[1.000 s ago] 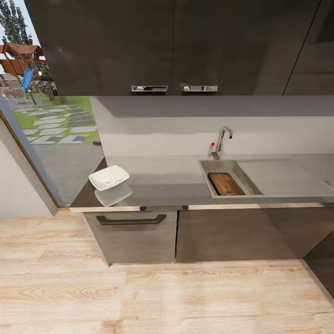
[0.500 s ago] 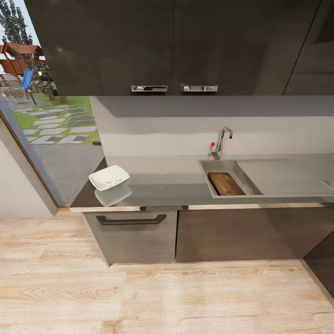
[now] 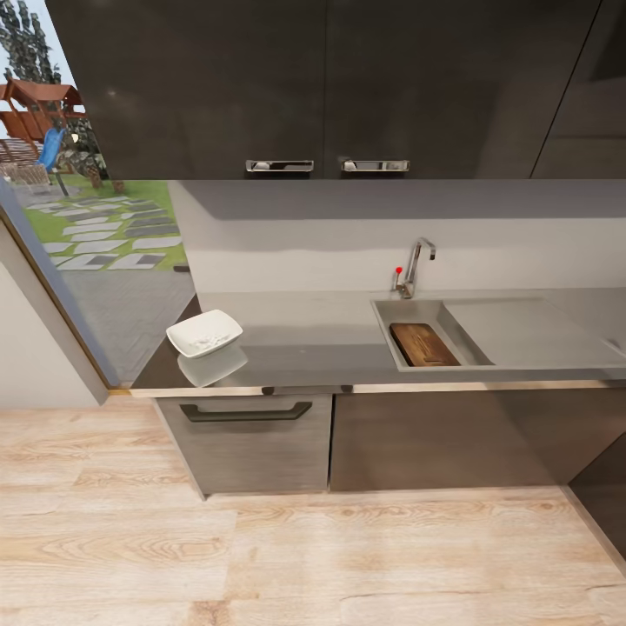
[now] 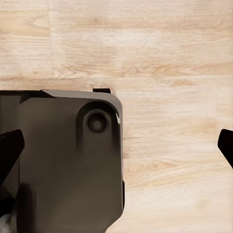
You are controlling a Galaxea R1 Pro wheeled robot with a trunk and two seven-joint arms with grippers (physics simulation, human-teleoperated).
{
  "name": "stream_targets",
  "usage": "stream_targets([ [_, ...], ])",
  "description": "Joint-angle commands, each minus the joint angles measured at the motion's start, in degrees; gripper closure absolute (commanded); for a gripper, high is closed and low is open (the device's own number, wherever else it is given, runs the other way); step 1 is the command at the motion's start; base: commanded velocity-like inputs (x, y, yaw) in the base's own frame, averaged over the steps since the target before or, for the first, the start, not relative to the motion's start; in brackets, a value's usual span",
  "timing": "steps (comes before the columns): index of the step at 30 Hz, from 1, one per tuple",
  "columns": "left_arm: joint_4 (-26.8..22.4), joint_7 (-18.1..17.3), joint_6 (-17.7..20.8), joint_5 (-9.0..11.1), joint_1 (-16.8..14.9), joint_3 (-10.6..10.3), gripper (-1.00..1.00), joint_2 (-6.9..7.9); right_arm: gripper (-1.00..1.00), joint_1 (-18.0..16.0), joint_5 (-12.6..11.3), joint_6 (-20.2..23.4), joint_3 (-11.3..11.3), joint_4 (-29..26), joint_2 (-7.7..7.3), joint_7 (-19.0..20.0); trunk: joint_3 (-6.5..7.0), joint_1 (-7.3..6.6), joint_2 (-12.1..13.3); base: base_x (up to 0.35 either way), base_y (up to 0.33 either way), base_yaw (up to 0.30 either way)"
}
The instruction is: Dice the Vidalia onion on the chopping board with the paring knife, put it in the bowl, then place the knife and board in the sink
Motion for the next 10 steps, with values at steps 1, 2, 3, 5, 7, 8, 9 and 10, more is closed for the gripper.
stream_targets([
  [1, -0.1, 0.2, -0.1, 0.6, 0.0, -0.5, -1.00, 0.01, -1.00, 0.0, -0.6, -0.2, 0.5, 0.0, 0.01, -0.1, -0.10, 0.03, -0.1, 0.000, 0.000, 0.000],
  [2, -0.1, 0.2, -0.1, 0.6, 0.0, -0.5, -1.00, 0.01, -1.00, 0.0, -0.6, -0.2, 0.5, 0.0, 0.01, -0.1, -0.10, 0.03, -0.1, 0.000, 0.000, 0.000],
  [3, -0.1, 0.2, -0.1, 0.6, 0.0, -0.5, -1.00, 0.01, -1.00, 0.0, -0.6, -0.2, 0.5, 0.0, 0.03, -0.1, -0.10, 0.03, -0.1, 0.000, 0.000, 0.000],
  [5, -0.1, 0.2, -0.1, 0.6, 0.0, -0.5, -1.00, 0.01, -1.00, 0.0, -0.6, -0.2, 0.5, 0.1, 0.02, -0.1, -0.10, 0.03, -0.1, 0.000, 0.000, 0.000],
  [7, -0.1, 0.2, -0.1, 0.6, 0.0, -0.5, -1.00, 0.01, -1.00, 0.0, -0.6, -0.2, 0.5, 0.0, 0.03, -0.1, -0.10, 0.03, -0.1, 0.000, 0.000, 0.000],
  [8, -0.1, 0.2, -0.1, 0.6, 0.0, -0.5, -1.00, 0.01, -1.00, 0.0, -0.6, -0.2, 0.5, 0.1, 0.00, -0.1, -0.10, 0.03, -0.1, 0.000, 0.000, 0.000],
  [9, -0.1, 0.2, -0.1, 0.6, 0.0, -0.5, -1.00, 0.01, -1.00, 0.0, -0.6, -0.2, 0.5, 0.1, -0.01, -0.1, -0.10, 0.03, -0.1, 0.000, 0.000, 0.000],
  [10, -0.1, 0.2, -0.1, 0.6, 0.0, -0.5, -1.00, 0.01, -1.00, 0.0, -0.6, -0.2, 0.5, 0.1, 0.00, -0.1, -0.10, 0.03, -0.1, 0.000, 0.000, 0.000],
])
